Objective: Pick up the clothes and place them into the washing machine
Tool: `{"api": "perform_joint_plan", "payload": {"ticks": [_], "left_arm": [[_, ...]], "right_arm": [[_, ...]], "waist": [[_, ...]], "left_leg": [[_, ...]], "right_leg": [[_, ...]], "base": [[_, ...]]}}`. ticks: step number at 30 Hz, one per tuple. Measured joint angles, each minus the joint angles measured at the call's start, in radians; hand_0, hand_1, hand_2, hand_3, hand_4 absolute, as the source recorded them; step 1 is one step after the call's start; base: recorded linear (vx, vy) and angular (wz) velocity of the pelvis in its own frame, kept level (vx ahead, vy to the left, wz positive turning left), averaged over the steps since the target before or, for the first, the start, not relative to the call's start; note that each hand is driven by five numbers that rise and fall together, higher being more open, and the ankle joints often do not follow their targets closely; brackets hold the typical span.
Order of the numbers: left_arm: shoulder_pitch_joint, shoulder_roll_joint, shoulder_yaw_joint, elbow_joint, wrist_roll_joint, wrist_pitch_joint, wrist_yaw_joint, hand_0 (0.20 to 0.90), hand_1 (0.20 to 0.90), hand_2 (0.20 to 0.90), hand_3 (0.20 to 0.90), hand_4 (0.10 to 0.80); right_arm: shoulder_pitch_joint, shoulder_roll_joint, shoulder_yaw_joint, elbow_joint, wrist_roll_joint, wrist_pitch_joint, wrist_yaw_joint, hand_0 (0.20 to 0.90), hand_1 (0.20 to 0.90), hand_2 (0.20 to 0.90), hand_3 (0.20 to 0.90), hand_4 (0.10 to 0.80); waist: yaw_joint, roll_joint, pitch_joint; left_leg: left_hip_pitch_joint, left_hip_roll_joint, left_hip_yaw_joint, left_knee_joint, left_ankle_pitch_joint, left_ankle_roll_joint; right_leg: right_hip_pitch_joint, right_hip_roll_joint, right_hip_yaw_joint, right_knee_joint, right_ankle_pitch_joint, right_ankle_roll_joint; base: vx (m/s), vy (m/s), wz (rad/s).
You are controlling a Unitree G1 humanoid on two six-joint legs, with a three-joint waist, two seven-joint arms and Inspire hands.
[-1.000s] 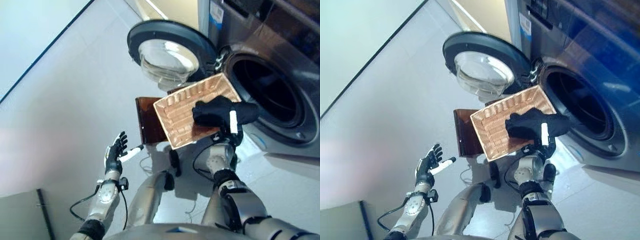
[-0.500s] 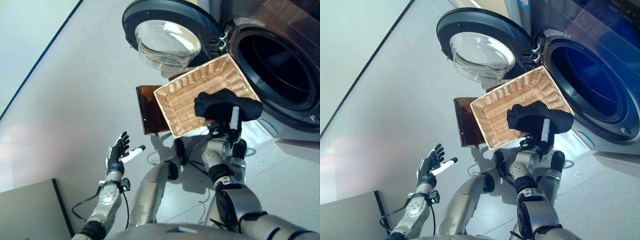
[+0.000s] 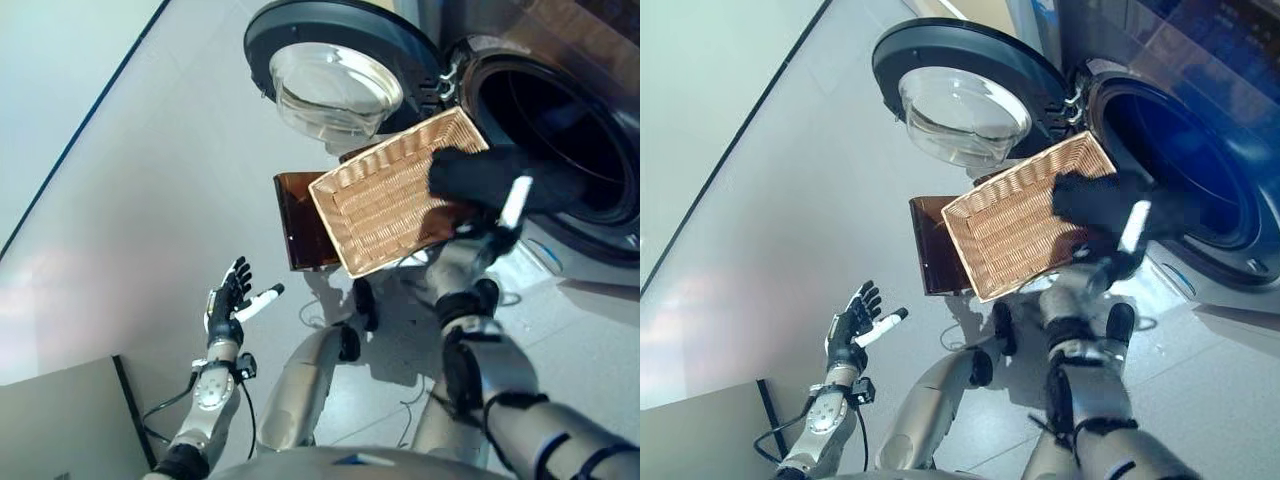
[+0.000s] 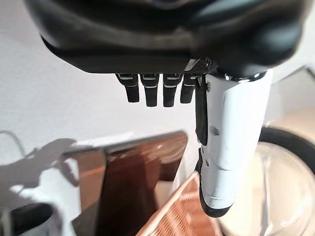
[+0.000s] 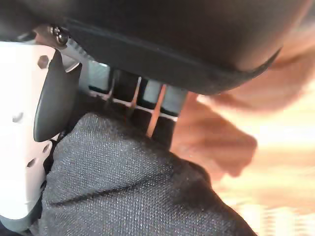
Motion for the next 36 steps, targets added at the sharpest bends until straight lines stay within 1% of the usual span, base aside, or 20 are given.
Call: {"api": "perform_joint_plan", "payload": {"ticks": [2,3,4,5,6,7,8,9,10,11,12,15,17,18,28,29,31,34,35,36], "left_arm": [[0.013,0.02,0.005,-0.011,0.001,-0.001,0.001,0.9,0.9,0.9,0.9,0.8],[0.019,0.029,0.004,-0.017,0.001,-0.001,0.002,0.9,0.9,0.9,0.9,0.8],[0.037,0.046,0.005,-0.031,0.002,-0.002,0.002,0.9,0.9,0.9,0.9,0.8],[0.051,0.054,0.008,-0.034,0.002,-0.007,0.004,0.9,0.9,0.9,0.9,0.8],[0.059,0.059,0.011,-0.035,0.002,-0.01,0.004,0.9,0.9,0.9,0.9,0.8],[0.063,0.06,0.026,-0.034,0.002,-0.012,0.005,0.9,0.9,0.9,0.9,0.8],[0.056,0.063,0.029,-0.037,0.004,-0.013,0.005,0.9,0.9,0.9,0.9,0.8],[0.051,0.063,0.035,-0.04,0.004,-0.016,0.005,0.9,0.9,0.9,0.9,0.8],[0.048,0.064,0.036,-0.043,0.004,-0.02,0.005,0.9,0.9,0.9,0.9,0.8],[0.047,0.064,0.036,-0.043,0.004,-0.02,0.005,0.9,0.9,0.9,0.9,0.8],[0.044,0.064,0.034,-0.043,0.005,-0.019,0.003,0.9,0.9,0.9,0.9,0.8],[0.036,0.064,0.035,-0.044,0.005,-0.019,0.002,0.9,0.9,0.9,0.9,0.8],[0.035,0.064,0.035,-0.044,0.004,-0.019,0.001,0.9,0.9,0.9,0.9,0.8],[0.034,0.064,0.035,-0.044,0.004,-0.019,0.001,0.9,0.9,0.9,0.9,0.8],[0.035,0.064,0.035,-0.045,0.005,-0.017,-0.017,0.9,0.9,0.9,0.9,0.8],[0.033,0.061,0.035,-0.039,0.005,-0.017,-0.019,0.9,0.9,0.9,0.9,0.8],[0.032,0.048,0.037,-0.029,0.004,-0.016,-0.019,0.9,0.9,0.9,0.9,0.8],[0.038,0.046,0.036,-0.002,0.011,-0.013,-0.023,0.9,0.9,0.9,0.9,0.8],[0.036,0.045,0.035,0.016,0.018,-0.011,-0.024,0.9,0.9,0.9,0.9,0.8],[0.033,0.043,0.032,0.031,0.022,-0.003,-0.025,0.9,0.9,0.9,0.9,0.8]], "right_arm": [[-0.115,-0.13,0.011,0.081,-0.029,0.004,-0.04,0.2,0.2,0.2,0.2,0.3],[-0.145,-0.166,0.016,0.085,-0.039,0.005,-0.053,0.42,0.42,0.42,0.42,0.457],[-0.203,-0.219,0.017,0.082,-0.056,0.009,-0.069,0.763,0.763,0.763,0.763,0.702],[-0.248,-0.25,0.025,0.063,-0.077,0.008,-0.078,0.9,0.9,0.9,0.9,0.8],[-0.245,-0.27,0.048,0.073,-0.122,0.002,-0.077,0.9,0.9,0.9,0.9,0.8],[-0.236,-0.269,0.054,0.073,-0.131,0.008,-0.104,0.9,0.9,0.9,0.9,0.8],[-0.239,-0.278,0.051,0.081,-0.129,0.022,-0.129,0.9,0.9,0.9,0.9,0.8],[-0.246,-0.288,0.054,0.1,-0.13,0.029,-0.141,0.9,0.9,0.9,0.9,0.8],[-0.254,-0.293,0.057,0.109,-0.131,0.047,-0.145,0.9,0.9,0.9,0.9,0.8],[-0.254,-0.286,0.063,0.113,-0.133,0.049,-0.144,0.9,0.9,0.9,0.9,0.8],[-0.254,-0.282,0.062,0.11,-0.133,0.059,-0.144,0.9,0.9,0.9,0.9,0.8],[-0.255,-0.278,0.061,0.111,-0.133,0.071,-0.143,0.9,0.9,0.9,0.9,0.8],[-0.255,-0.276,0.061,0.111,-0.133,0.073,-0.141,0.9,0.9,0.9,0.9,0.8],[-0.255,-0.274,0.059,0.11,-0.137,0.073,-0.14,0.9,0.9,0.9,0.9,0.8],[-0.23,-0.228,0.051,0.108,-0.154,0.08,-0.119,0.9,0.9,0.9,0.9,0.8],[-0.207,-0.215,0.056,0.105,-0.16,0.086,-0.113,0.9,0.9,0.9,0.9,0.8],[-0.112,-0.187,0.07,0.082,-0.196,0.085,-0.087,0.9,0.9,0.9,0.9,0.8],[0.02,-0.044,0.06,0.075,-0.213,0.091,-0.071,0.9,0.9,0.9,0.9,0.8],[0.053,0.0,0.061,0.071,-0.212,0.096,-0.069,0.9,0.9,0.9,0.9,0.8],[0.079,0.029,0.059,0.068,-0.21,0.107,-0.069,0.9,0.9,0.9,0.9,0.8]], "waist": [[0.026,0.019,-0.015],[0.033,0.024,-0.019],[0.035,0.034,-0.027],[0.035,0.044,-0.036],[0.035,0.049,-0.04],[0.032,0.05,-0.041],[0.033,0.052,-0.042],[0.034,0.053,-0.043],[0.035,0.053,-0.043],[0.033,0.054,-0.044],[0.032,0.055,-0.044],[0.031,0.055,-0.045],[0.032,0.055,-0.045],[0.03,0.055,-0.045],[0.029,0.055,-0.045],[0.026,0.054,-0.044],[0.026,0.041,-0.06],[-0.001,-0.013,-0.078],[-0.003,-0.03,-0.085],[-0.01,-0.037,-0.087]], "left_leg": [[0.001,-0.004,-0.001,-0.01,0.004,-0.003],[0.001,-0.005,-0.002,-0.011,0.005,-0.004],[0.001,-0.009,-0.002,-0.02,0.008,-0.004],[0.002,-0.016,-0.003,-0.031,0.015,0.001],[0.003,-0.016,-0.002,-0.033,0.022,0.012],[0.003,-0.018,-0.003,-0.037,0.02,0.009],[0.003,-0.016,-0.003,-0.033,0.02,0.009],[0.008,-0.017,-0.006,-0.034,0.02,0.008],[0.013,-0.018,-0.005,-0.032,0.021,0.008],[0.015,-0.019,-0.005,-0.033,0.014,0.003],[0.016,-0.016,-0.003,-0.033,0.016,0.005],[0.018,-0.016,-0.003,-0.027,0.011,0.001],[0.02,-0.017,-0.001,-0.028,0.011,-0.001],[0.022,-0.015,0.002,-0.025,0.011,0.003],[0.057,-0.014,0.005,-0.027,0.008,0.002],[0.062,-0.013,0.003,-0.026,0.008,0.002],[0.07,-0.011,-0.004,-0.027,0.006,-0.001],[0.092,0.001,-0.009,-0.024,-0.002,-0.009],[0.098,0.002,-0.003,-0.026,-0.003,-0.011],[0.108,0.006,-0.002,-0.028,-0.004,-0.011]], "right_leg": [[0.0,-0.004,-0.001,-0.002,-0.001,0.001],[-0.002,-0.004,-0.002,-0.002,-0.001,0.001],[-0.006,-0.007,-0.002,-0.007,0.0,0.0],[-0.011,-0.011,-0.002,-0.005,0.0,0.0],[-0.012,-0.011,-0.002,-0.002,0.001,0.007],[-0.015,-0.012,-0.001,0.006,-0.004,0.004],[-0.016,-0.013,-0.003,0.012,-0.003,0.012],[-0.014,-0.013,0.0,0.015,-0.009,0.008],[-0.012,-0.011,0.001,0.02,-0.008,0.012],[-0.013,-0.012,0.002,0.02,-0.018,0.002],[-0.014,-0.009,0.003,0.022,-0.014,0.008],[-0.01,-0.008,0.004,0.022,-0.017,-0.003],[-0.01,-0.008,0.008,0.019,-0.021,0.003],[-0.009,-0.006,0.012,0.023,-0.016,-0.001],[0.026,-0.002,0.018,0.011,-0.015,0.002],[0.034,-0.001,0.016,0.011,-0.014,0.001],[0.045,0.0,0.008,0.008,-0.017,-0.001],[0.077,0.012,-0.003,-0.007,-0.017,-0.004],[0.083,0.017,-0.003,-0.016,-0.016,-0.005],[0.098,0.021,-0.004,-0.029,-0.011,-0.007]], "base": [[0.003,0.007,0.07],[0.01,0.009,0.05],[-0.096,0.006,0.04],[0.014,0.005,0.04],[0.006,0.002,0.06],[0.013,0.003,0.03],[-0.077,0.017,0.05],[0.011,0.033,0.0],[0.136,0.034,-0.03],[0.117,0.027,-0.1],[-0.061,0.018,-0.07],[-0.028,0.015,-0.03],[-0.049,0.018,-0.03],[-0.011,0.038,-0.05],[-0.015,0.006,-0.03],[-0.009,-0.046,0.02],[0.004,-0.013,0.02],[0.028,-0.016,-0.06],[0.027,-0.025,-0.17],[0.032,-0.033,-0.16]]}}
